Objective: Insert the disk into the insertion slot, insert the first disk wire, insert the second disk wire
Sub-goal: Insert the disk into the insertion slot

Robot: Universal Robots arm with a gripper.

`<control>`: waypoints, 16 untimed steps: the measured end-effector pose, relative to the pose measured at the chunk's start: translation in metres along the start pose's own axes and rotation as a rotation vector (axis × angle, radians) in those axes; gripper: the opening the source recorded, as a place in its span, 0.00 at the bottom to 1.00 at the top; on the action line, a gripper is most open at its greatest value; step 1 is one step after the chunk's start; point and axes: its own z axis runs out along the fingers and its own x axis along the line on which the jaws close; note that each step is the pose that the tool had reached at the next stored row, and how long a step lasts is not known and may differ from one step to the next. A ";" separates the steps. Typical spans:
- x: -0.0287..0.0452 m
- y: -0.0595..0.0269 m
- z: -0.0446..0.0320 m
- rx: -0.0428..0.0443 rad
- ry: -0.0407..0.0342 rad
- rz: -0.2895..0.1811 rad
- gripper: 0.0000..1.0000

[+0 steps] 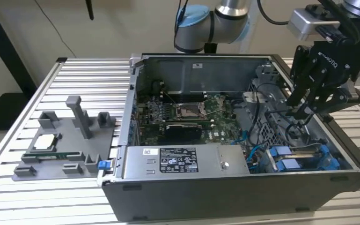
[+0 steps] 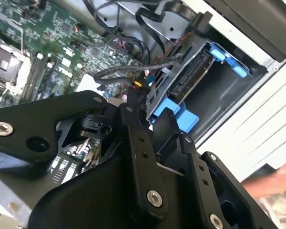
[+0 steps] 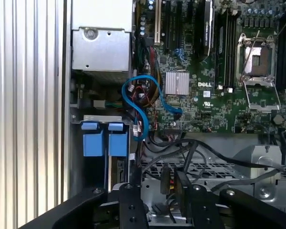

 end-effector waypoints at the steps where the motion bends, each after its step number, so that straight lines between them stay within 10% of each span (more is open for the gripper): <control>1: 0.0000 -0.0002 0.0008 0.0000 -0.0075 0.000 1.00; 9: 0.0011 -0.0021 0.0071 0.0016 -0.0576 0.016 1.00; 10: 0.0012 -0.0022 0.0074 0.0020 -0.0638 0.020 0.00; 14: 0.0013 -0.0023 0.0076 0.0025 -0.0975 0.027 0.00; 16: 0.0013 -0.0022 0.0076 0.0026 -0.1009 0.027 0.00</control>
